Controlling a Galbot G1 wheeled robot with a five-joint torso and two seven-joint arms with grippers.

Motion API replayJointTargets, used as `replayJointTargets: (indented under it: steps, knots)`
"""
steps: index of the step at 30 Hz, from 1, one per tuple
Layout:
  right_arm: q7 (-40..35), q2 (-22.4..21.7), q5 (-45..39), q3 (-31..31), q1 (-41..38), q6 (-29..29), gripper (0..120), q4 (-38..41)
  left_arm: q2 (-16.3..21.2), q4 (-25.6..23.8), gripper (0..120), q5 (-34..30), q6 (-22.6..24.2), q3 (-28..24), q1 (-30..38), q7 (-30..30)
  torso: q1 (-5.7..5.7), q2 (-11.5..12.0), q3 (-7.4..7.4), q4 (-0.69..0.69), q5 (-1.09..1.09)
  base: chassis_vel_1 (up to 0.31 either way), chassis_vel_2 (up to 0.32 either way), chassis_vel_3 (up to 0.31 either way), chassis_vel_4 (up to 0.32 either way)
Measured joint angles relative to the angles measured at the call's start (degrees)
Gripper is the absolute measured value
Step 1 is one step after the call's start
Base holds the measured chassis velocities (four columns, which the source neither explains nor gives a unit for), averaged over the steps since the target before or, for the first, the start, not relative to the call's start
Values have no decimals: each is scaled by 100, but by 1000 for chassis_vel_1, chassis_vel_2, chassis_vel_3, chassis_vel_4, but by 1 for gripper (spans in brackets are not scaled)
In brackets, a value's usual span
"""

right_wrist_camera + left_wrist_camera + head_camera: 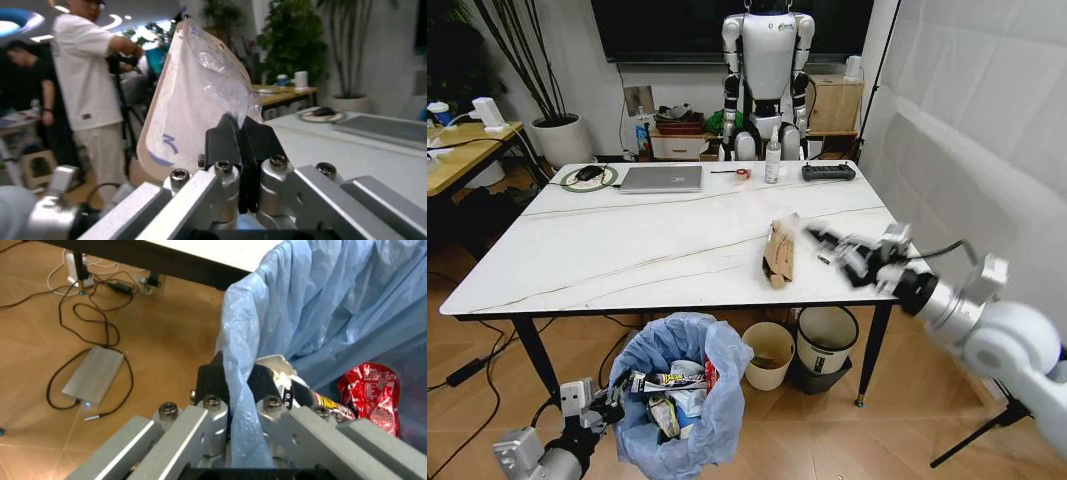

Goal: Pick up the trash bin and place the trash from the table into it.

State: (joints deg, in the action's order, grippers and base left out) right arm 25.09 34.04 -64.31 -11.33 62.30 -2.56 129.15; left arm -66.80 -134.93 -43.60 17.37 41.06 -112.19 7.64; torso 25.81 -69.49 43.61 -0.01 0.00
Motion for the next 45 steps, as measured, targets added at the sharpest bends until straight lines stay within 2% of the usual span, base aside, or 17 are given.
replayJointTargets:
  steps: [2, 5, 8, 10, 14, 15, 21, 32, 45]
  knots:
    - [205, 14, -76, 463, -141, 6, 0, 5, 30, 13, 0, 1, 9, -30, -13, 4, 0, 0, 0, 2, -1, 0, 0, 0, 0]
    - [336, 24, -156, 781, -255, 20, 0, -28, 41, 13, 0, 6, 24, -64, -6, 14, 0, 0, 0, 3, -1, 0, 0, 0, 0]
    - [620, 157, -186, 1584, -559, 23, 0, -288, 37, -12, 0, 7, 79, -136, 30, 58, 0, 1, 0, 1, -2, 0, 0, 0, 0]
    - [664, 195, -163, 1694, -622, 20, 0, -350, 37, -18, 0, 5, 87, -140, 28, 63, 0, 1, 0, 1, 0, 0, 0, 0, 0]
    - [817, 443, -22, 2408, -1238, -102, 0, -784, 85, -75, 0, 2, 117, -134, -10, 74, 0, 1, 1, 2, -2, 0, 0, 0, 0]
    - [817, 443, -22, 2408, -1238, -102, 0, -784, 85, -75, 0, 2, 117, -134, -10, 74, 0, 1, 1, 2, -2, 0, 0, 0, 0]
    - [739, 866, 89, 3128, -2058, -217, 0, -1278, 68, -155, 0, -5, 137, -110, -17, 89, 1, 1, 1, 3, 0, 0, 0, 0, 0]
    - [695, 1029, 343, 3319, -2163, -248, 0, -1653, 52, -287, 0, 20, 143, -54, -135, 97, 0, 1, 1, 2, 0, 0, 0, 0, 0]
    - [812, 728, 545, 2724, -1307, -226, 0, -1476, 61, -350, 0, 101, 164, 12, -197, 147, 0, 1, 0, 1, 0, 0, 0, 0, 0]
